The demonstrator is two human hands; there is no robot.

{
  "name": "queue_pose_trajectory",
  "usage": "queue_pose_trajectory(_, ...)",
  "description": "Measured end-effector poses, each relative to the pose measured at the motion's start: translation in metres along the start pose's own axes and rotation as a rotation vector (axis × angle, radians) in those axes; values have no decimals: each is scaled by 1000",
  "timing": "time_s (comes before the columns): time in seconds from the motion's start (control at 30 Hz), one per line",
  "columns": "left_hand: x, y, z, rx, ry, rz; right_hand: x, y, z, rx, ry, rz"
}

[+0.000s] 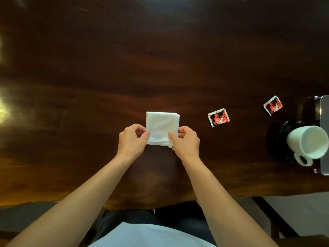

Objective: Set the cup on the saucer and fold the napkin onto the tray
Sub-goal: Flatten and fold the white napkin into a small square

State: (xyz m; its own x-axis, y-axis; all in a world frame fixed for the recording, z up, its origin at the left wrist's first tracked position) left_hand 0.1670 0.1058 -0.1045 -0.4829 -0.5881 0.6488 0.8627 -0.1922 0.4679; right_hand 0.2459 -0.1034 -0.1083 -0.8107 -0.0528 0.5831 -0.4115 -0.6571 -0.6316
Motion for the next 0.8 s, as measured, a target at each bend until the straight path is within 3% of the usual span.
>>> queue_pose_trajectory(0.3, 2, -5, -7, 82, -81, -45, -1, -1, -9, 7, -105, -1)
queue_pose_trajectory(0.43, 9, 13, -10, -68, -44, -236, -2, -17, 3, 331, -97, 129)
queue_pose_trajectory(0.5, 18, 31, -6, -211, 73, -393, 0, -32, 8, 395, -30, 232)
queue_pose_trajectory(0.57, 28, 53, -12, -392, 178, -591, 4, -57, 8, 395, 58, 422)
queue_pose_trajectory(0.63, 30, 67, -26, -488, 167, -706, 5, -78, -6, 429, 75, 617)
queue_pose_trajectory(0.7, 23, 68, -43, -588, 96, -748, 0, -83, -30, 541, 6, 735)
queue_pose_trajectory(0.8, -1, 38, -55, -796, 44, -705, -10, -54, -62, 824, -182, 757)
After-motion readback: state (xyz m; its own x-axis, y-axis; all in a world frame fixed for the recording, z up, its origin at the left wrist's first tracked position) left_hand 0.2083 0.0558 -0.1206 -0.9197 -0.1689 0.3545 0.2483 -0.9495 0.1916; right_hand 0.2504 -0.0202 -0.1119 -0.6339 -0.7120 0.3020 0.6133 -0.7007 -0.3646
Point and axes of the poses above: each hand's wrist, its own x-axis away from the middle knuckle, its own z-axis out of the back of the hand, y = z × x, the point moved 10 cm from there along -x, towards the middle knuckle, and after that the axes turned 8 degrees about z, right-handed, at the moved point
